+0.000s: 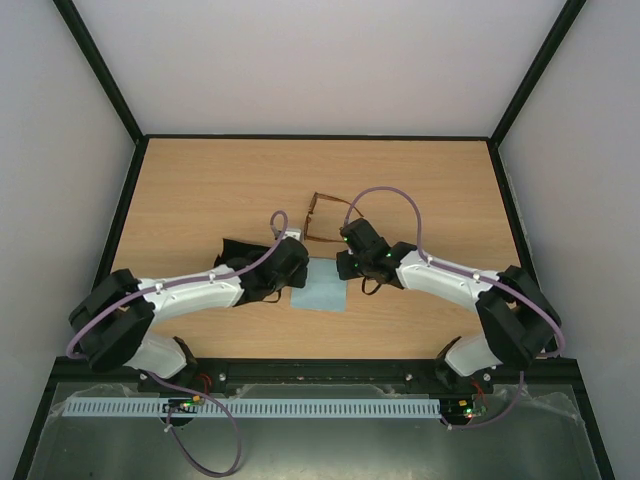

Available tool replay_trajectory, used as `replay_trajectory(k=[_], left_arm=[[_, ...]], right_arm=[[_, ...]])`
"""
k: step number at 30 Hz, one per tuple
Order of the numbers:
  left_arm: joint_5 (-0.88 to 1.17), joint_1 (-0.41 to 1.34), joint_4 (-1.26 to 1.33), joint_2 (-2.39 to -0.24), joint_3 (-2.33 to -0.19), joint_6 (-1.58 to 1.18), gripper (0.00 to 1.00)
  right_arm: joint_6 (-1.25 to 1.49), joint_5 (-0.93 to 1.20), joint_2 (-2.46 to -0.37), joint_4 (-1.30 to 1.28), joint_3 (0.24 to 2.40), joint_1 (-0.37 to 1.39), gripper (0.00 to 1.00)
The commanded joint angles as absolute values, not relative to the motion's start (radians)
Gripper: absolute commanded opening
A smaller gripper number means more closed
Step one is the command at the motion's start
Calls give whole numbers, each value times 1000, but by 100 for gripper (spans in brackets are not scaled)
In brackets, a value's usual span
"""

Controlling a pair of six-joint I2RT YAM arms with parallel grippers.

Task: Organize the sunglasses
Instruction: Fold the glasses cleaning cloth at the center of the board.

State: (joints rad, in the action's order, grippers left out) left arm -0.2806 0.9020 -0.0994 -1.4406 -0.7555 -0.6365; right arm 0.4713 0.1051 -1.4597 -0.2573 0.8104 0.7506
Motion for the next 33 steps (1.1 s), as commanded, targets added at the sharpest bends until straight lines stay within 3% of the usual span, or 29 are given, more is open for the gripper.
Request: replay_trajectory(k=[1, 33], left_arm=[[-287, 895, -94, -1409, -724, -636, 2], [-242, 979, -103, -1265, -603, -694, 2]], right_arm=[[456, 141, -1421, -285, 825, 746, 1], [503, 316, -1262, -246, 659, 766, 1]])
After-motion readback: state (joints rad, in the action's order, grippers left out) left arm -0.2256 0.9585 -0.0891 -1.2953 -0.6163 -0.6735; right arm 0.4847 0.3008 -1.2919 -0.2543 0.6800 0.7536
